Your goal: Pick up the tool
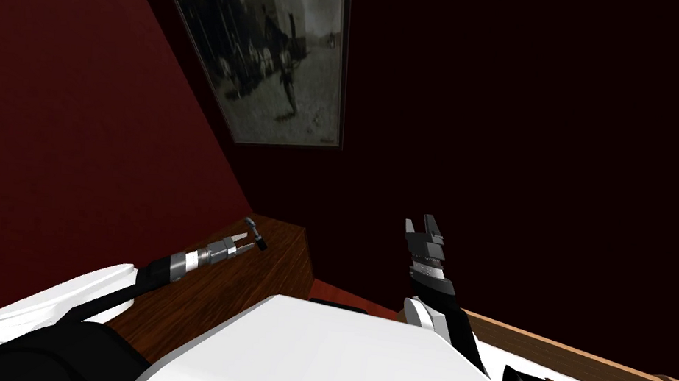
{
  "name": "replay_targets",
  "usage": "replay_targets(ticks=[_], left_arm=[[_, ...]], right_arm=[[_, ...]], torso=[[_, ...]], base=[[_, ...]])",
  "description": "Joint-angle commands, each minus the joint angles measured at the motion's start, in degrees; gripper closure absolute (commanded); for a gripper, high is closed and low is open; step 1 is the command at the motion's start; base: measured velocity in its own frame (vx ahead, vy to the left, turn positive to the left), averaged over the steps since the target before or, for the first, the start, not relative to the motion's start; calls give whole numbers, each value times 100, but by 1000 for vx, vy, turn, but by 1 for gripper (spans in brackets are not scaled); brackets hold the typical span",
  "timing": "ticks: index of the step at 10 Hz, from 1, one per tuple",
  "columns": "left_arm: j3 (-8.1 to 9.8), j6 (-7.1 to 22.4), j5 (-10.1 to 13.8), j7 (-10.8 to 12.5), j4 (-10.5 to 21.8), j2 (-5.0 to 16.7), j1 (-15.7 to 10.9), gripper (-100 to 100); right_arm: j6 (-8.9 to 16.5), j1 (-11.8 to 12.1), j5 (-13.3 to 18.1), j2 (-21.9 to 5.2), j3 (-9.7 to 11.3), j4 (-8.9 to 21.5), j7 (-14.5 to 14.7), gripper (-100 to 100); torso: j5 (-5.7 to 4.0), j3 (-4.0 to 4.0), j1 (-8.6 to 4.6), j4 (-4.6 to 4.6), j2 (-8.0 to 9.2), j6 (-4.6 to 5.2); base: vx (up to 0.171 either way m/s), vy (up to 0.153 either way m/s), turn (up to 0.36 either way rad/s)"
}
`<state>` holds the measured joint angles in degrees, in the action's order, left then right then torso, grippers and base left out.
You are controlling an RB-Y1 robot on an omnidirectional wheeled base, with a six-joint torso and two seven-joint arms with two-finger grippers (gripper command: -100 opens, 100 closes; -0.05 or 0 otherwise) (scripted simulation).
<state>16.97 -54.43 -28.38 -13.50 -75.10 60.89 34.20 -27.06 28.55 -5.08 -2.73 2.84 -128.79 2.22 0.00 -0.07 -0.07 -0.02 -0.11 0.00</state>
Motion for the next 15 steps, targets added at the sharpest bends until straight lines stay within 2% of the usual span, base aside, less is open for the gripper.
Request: replay_targets(ticks=[1, 2, 6, 7, 8, 10, 11, 12, 15], left_arm=[[0, 0, 0, 0, 0, 0, 0, -100], [0, 0, 0, 0, 0, 0, 0, 100], [0, 0, 0, 0, 0, 0, 0, 100], [0, 0, 0, 0, 0, 0, 0, 0], [158, 123, -26, 134, 45, -7, 89, -100], [324, 196, 169, 285, 208, -101, 68, -100], [340, 196, 276, 311, 261, -161, 1, -100], [315, 133, 367, 297, 223, -197, -105, -100], [213, -59, 358, 197, -44, -129, -219, -100]], right_arm=[[0, 0, 0, 0, 0, 0, 0, 0], [0, 0, 0, 0, 0, 0, 0, 0], [0, 0, 0, 0, 0, 0, 0, 0], [0, 0, 0, 0, 0, 0, 0, 0], [0, 0, 0, 0, 0, 0, 0, 0], [0, -1, 0, 0, 0, 0, 0, 0], [0, -2, 0, 0, 0, 0, 0, 0], [0, -2, 0, 0, 0, 0, 0, 0], [0, 0, 0, 0, 0, 0, 0, 0]], torso=[[0, 0, 0, 0, 0, 0], [0, 4, -1, 2, 6, 0], [0, 7, -1, 3, 11, -1], [0, 7, -1, 3, 11, -1], [0, 7, -1, 3, 11, -1], [2, 18, 12, 7, 31, -2], [2, 30, 6, 11, 52, -2], [2, 36, 5, 14, 62, -2], [0, 1, -1, 1, -1, 0]], base=[[0, 0, 0], [0, 0, 0], [0, 0, 0], [0, 0, 0], [-22, 22, 28], [-90, 25, -13], [-140, 12, -13], [-83, 22, 32], [47, -2, 22]])
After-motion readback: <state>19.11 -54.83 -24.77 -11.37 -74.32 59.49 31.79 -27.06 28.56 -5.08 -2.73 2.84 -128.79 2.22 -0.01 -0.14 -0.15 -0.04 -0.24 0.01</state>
